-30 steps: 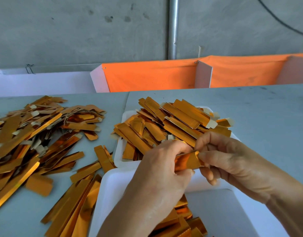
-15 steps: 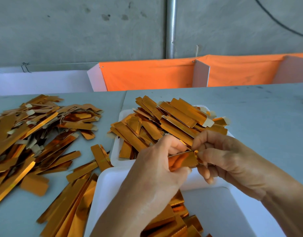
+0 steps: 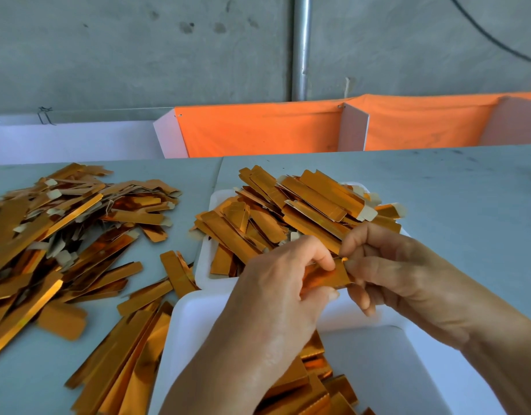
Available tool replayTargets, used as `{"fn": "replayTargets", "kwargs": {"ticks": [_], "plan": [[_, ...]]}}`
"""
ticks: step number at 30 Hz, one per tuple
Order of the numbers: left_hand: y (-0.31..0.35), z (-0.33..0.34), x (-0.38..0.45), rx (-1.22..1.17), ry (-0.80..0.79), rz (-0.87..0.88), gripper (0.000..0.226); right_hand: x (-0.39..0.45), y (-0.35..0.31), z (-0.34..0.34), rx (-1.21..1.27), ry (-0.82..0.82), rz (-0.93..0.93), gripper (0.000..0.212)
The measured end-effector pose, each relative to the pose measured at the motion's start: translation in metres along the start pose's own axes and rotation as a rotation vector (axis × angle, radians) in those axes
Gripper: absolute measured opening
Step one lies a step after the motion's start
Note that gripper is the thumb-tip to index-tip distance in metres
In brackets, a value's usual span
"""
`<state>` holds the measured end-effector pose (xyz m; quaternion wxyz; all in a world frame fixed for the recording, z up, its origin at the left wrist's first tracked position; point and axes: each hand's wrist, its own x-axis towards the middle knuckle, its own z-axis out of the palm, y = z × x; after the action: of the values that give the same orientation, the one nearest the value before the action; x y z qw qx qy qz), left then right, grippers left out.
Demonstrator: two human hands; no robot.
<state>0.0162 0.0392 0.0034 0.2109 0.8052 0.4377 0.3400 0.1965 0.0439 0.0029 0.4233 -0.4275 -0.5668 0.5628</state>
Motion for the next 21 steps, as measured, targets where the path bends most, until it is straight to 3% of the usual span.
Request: {"fn": "replayTargets", "kwargs": {"ticks": [10,14,17,21], "plan": [[0.004,0.004,-0.001,0.095,0.005,0.051,0.018,0.001,0.001,-0.005,-0.173,0.006,-0.004,0.016],[0.003,-0.001,0.000,-0.039,-0.011,0.003,0.018,0.000,0.003,-0.008,0.080,-0.055,-0.011,0.016],[0.002,-0.004,0.000,-0.158,-0.028,-0.033,0.019,0.000,0.003,-0.013,0.260,-0.169,-0.016,0.031],[0.002,-0.007,0.000,-0.316,-0.067,-0.039,0.018,0.001,0.003,-0.015,0.345,-0.254,-0.030,0.033]]}}
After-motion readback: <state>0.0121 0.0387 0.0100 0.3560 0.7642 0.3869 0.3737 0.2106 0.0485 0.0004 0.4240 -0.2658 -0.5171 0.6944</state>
